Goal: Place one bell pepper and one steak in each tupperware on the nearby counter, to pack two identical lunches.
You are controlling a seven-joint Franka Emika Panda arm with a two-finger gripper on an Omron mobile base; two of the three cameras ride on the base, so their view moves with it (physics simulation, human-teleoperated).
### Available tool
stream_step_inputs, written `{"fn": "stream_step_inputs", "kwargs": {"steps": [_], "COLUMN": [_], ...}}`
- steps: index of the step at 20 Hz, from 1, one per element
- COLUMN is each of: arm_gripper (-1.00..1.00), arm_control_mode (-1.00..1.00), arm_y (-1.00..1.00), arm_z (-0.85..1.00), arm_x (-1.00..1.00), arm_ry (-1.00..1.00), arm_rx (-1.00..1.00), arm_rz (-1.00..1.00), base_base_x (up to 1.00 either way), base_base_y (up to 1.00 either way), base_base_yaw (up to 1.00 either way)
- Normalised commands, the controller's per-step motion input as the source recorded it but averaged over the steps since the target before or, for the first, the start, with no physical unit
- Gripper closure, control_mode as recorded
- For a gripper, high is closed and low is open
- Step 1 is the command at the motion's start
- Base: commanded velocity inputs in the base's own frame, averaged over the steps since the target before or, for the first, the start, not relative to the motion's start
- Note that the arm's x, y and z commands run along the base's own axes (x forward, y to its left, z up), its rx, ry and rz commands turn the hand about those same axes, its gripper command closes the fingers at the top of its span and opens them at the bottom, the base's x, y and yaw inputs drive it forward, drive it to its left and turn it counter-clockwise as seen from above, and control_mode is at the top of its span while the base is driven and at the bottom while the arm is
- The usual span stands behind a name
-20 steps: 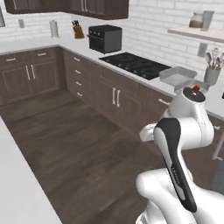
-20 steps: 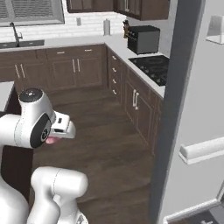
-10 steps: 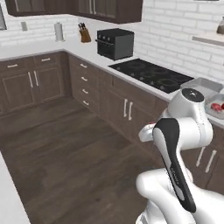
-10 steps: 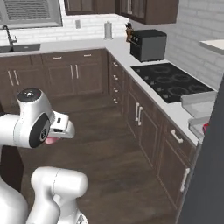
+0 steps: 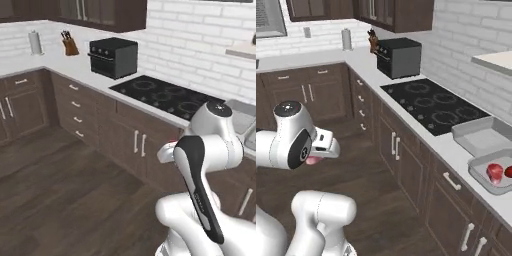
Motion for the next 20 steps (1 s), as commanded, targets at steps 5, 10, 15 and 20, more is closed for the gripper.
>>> {"fn": "stream_step_inputs", "kwargs": {"steps": [5, 10, 15, 20], "arm_gripper": [1.00, 1.00, 1.00, 1.00], "arm_control_mode": [1.00, 1.00, 1.00, 1.00], "arm_y": [0.00, 0.00, 0.00, 0.00], "arm_z": [0.00, 0.00, 0.00, 0.00], "arm_x": [0.00, 0.00, 0.00, 0.00], "arm_ry": [0.00, 0.00, 0.00, 0.00], "arm_rx": [0.00, 0.00, 0.00, 0.00], "arm_rz": [0.00, 0.00, 0.00, 0.00], "base_base_x": [1.00, 0.74, 0.50, 0.85], "base_base_y": [0.25, 0.37, 0.26, 0.14], "base_base_yaw": [-0.54, -0.57, -0.62, -0.63]}}
